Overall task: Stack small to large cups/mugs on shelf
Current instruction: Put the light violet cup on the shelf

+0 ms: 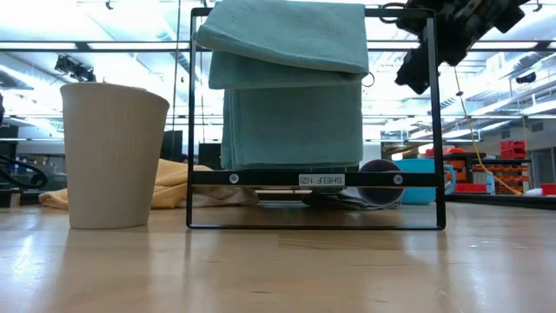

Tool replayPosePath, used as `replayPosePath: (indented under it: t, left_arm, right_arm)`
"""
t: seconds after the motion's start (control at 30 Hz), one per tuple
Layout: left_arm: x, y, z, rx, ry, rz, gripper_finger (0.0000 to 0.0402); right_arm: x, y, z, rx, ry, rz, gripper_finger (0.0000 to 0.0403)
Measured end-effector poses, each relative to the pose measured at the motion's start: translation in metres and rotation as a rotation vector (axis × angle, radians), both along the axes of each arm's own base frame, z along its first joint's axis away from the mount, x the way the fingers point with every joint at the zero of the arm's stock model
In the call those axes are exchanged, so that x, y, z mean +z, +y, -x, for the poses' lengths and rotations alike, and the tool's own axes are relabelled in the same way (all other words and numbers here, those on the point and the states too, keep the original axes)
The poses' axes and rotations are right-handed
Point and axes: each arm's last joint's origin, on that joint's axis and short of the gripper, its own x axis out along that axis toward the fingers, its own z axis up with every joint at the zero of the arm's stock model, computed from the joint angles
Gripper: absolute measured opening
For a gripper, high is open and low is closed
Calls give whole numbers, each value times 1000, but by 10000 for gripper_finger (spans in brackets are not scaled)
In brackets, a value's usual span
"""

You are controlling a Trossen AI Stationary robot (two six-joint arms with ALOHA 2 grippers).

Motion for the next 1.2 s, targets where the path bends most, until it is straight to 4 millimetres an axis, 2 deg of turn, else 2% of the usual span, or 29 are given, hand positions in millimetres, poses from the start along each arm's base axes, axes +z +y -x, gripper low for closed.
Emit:
replayPosePath:
  t: [0.23, 0.5, 0.67, 0.83, 1.03, 1.1, 1.2]
  left_arm:
    - [1, 1, 1, 22, -5, -18, 123]
    - [0, 1, 1, 19, 10, -22, 117]
    - [-1, 1, 2, 23, 11, -26, 118]
    - [-1, 1, 3, 23, 20, -27, 113]
    - [-1, 1, 3, 26, 21, -24, 117]
    - [-1, 1, 3, 27, 21, -23, 118]
    - [-1, 1, 3, 27, 21, -23, 116]
  right_arm:
    - [-16, -5, -13, -30, 85, 119, 175]
    - [-29, -8, -24, -25, 142, 194, 203]
    - [-31, -8, -26, 2, 148, 235, 203]
    - [-22, -6, -28, 62, 36, 211, 193]
    - [-7, -7, -34, -38, -102, 120, 184]
    - [-9, -7, -34, -65, -83, 137, 183]
    - [-20, -4, -31, -159, 54, 215, 182]
